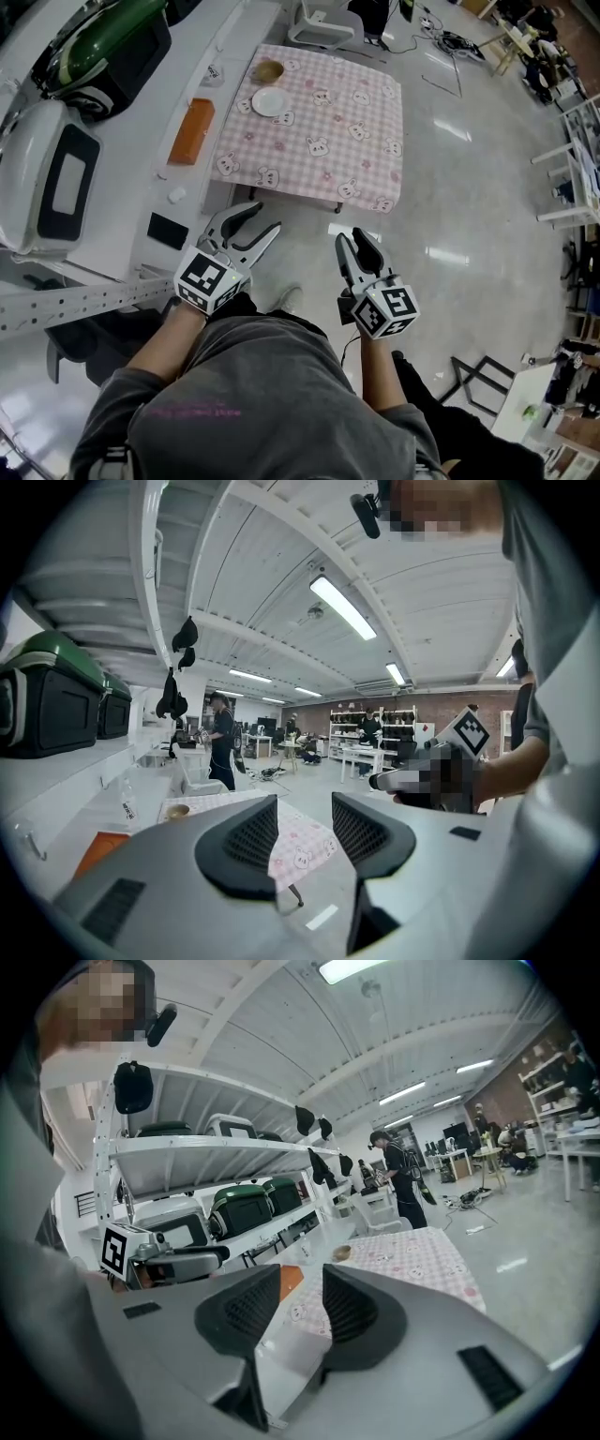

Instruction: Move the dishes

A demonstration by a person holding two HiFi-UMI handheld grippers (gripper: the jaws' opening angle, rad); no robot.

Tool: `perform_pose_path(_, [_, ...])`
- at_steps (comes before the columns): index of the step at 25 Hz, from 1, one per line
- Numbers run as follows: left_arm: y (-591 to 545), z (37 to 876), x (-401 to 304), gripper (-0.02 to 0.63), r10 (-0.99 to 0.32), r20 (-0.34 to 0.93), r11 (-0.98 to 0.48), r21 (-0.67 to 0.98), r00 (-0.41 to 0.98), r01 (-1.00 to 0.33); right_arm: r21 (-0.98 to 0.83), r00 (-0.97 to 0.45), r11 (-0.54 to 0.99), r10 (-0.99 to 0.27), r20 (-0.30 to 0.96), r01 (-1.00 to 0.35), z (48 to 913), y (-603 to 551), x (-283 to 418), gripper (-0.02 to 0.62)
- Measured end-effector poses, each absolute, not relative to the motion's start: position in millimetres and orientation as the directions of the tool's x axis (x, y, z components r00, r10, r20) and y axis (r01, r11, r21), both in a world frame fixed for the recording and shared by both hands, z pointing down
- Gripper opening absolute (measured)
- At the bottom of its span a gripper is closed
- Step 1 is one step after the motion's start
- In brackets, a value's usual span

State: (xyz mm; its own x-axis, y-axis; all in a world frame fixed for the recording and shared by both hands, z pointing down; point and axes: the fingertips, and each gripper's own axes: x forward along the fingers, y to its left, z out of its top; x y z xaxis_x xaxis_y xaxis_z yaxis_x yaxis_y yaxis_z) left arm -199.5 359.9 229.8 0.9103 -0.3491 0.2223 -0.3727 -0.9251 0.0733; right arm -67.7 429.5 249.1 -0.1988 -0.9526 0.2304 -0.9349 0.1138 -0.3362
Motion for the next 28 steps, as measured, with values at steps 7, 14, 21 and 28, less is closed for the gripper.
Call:
perform_pose_path(7, [378.2,228.6,-179.4,0.179,-0.37,0.23,-0.919,0.054,0.9,-0.391,-0.345,-0.208,0.123,-0.953,0.22,-0.931,249.8,444.0,-42.5,0.124])
perform_pose_path(14, [387.3,228.2,-165.5,0.179,-0.385,0.232,-0.914,0.041,0.893,-0.404,-0.358,-0.21,0.124,-0.954,0.213,-0.925,254.0,454.4,-24.6,0.124])
perform_pose_path(21, [385.9,232.4,-155.6,0.179,-0.393,0.236,-0.908,0.052,0.889,-0.416,-0.359,-0.22,0.128,-0.949,0.227,-0.925,258.0,455.0,-11.9,0.124])
perform_pose_path(28, [380.7,235.1,-144.8,0.179,-0.395,0.235,-0.906,0.06,0.888,-0.419,-0.358,-0.228,0.134,-0.945,0.236,-0.924,261.6,450.2,-1.4,0.124])
